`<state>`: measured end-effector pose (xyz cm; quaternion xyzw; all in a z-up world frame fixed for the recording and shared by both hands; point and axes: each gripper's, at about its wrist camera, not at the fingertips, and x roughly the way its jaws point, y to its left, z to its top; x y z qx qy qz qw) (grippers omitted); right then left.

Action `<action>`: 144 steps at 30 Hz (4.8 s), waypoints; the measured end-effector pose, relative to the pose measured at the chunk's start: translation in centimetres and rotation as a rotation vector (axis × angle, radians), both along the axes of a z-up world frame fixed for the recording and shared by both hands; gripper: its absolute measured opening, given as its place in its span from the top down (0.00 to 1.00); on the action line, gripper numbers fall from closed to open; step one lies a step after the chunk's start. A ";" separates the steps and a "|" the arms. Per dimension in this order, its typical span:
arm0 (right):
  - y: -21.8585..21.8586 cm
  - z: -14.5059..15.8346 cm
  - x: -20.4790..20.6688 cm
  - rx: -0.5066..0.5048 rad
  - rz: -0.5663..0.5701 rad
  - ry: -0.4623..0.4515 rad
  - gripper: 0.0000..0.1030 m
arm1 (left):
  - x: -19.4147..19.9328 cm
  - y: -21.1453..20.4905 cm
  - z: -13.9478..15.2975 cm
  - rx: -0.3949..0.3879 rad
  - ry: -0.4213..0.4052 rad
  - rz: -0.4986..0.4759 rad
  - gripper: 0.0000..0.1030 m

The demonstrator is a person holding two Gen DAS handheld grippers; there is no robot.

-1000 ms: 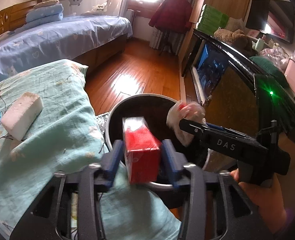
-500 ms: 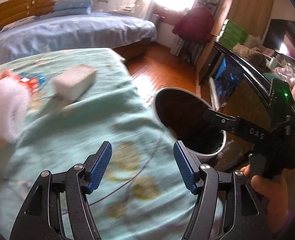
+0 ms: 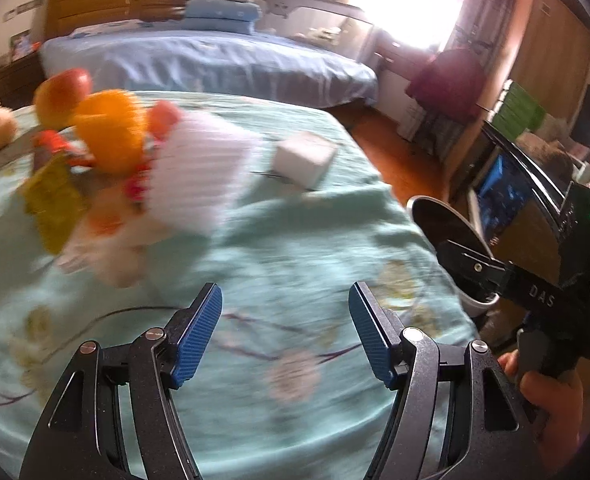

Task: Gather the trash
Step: 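Move both open tools back over the remaining items on the bed, then grasp the yellow snack wrapper with the left tool while the right tool grasps the white foam net, then carry the yellow wrapper and foam net over the black bin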

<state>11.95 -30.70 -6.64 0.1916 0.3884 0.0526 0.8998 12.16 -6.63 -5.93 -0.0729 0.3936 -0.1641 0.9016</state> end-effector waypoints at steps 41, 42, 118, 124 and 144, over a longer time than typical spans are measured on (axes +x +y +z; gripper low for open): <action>15.1 0.3 6.0 0.062 0.324 0.017 0.10 | 4.7 13.1 -0.2 -0.009 0.025 0.246 0.35; 15.3 0.3 6.4 0.066 0.328 0.018 0.10 | 4.9 13.1 -0.3 -0.010 0.027 0.245 0.35; -6.2 0.2 -3.2 0.052 -0.079 -0.028 0.78 | 2.1 -11.2 2.0 0.017 0.009 -0.259 0.67; -7.5 -0.2 -3.5 0.037 -0.110 -0.020 0.78 | 2.3 -13.0 2.0 0.021 0.013 -0.286 0.67; -10.6 -0.7 -1.7 0.002 -0.147 0.010 0.77 | 3.7 -18.1 1.7 0.043 0.016 -0.361 0.67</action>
